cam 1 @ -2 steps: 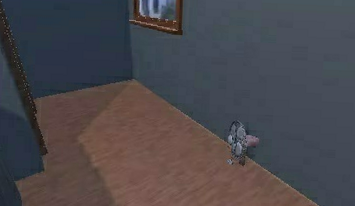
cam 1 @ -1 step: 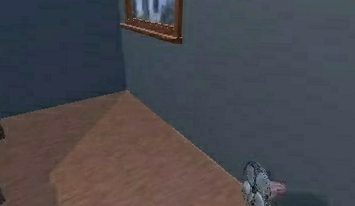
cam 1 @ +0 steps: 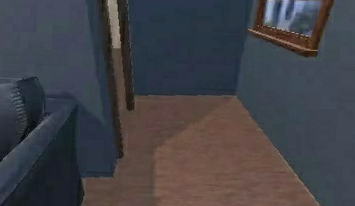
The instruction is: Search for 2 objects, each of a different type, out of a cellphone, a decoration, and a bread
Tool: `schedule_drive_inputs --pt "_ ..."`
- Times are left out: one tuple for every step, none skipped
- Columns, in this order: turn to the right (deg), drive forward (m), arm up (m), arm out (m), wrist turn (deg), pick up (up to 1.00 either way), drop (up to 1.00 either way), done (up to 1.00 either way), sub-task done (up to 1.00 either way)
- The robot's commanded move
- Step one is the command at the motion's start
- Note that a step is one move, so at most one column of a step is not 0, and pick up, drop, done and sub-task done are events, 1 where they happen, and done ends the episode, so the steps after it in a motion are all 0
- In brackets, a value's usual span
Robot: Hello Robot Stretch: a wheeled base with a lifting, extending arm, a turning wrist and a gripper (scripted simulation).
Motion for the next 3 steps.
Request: schedule_drive_inputs --pt "0.0 1.0 0.0 0.0 0.0 0.0 0.0 0.0 0.0" --pt "0.0 0.8 0.0 0.0 0.0 0.0 0.0 0.0 0.0" --pt "-9.0 0.0 0.0 0.0 0.0 0.0 0.0 0.0 0.0"
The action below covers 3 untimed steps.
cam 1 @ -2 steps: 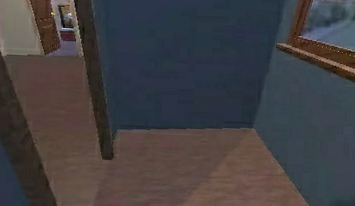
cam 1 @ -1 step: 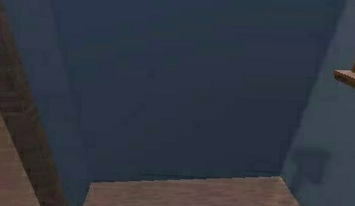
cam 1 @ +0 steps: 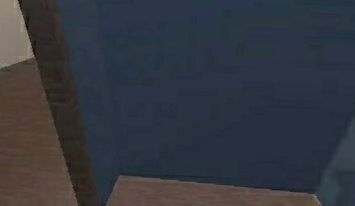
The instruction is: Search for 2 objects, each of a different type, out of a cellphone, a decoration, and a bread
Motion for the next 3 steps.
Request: schedule_drive_inputs --pt "0.0 0.2 0.0 0.0 0.0 0.0 0.0 0.0 0.0" --pt "-45.0 0.0 0.0 0.0 0.0 0.0 0.0 0.0 0.0" --pt "-21.0 0.0 0.0 0.0 0.0 0.0 0.0 0.0 0.0"
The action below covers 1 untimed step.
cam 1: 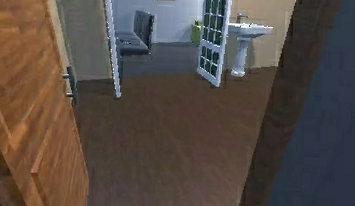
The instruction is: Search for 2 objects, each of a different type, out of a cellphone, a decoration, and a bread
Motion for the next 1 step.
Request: schedule_drive_inputs --pt "0.0 0.8 0.0 0.0 0.0 0.0 0.0 0.0 0.0"
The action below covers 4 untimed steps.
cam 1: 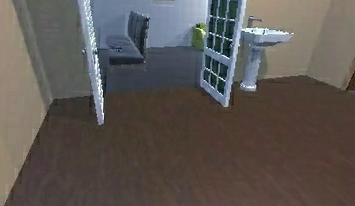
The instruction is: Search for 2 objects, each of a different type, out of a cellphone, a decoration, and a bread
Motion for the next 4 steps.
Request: schedule_drive_inputs --pt "0.0 1.0 0.0 0.0 0.0 0.0 0.0 0.0 0.0" --pt "0.0 1.0 0.0 0.0 0.0 0.0 0.0 0.0 0.0" --pt "0.0 1.0 0.0 0.0 0.0 0.0 0.0 0.0 0.0" --pt "0.0 0.7 0.0 0.0 0.0 0.0 0.0 0.0 0.0"
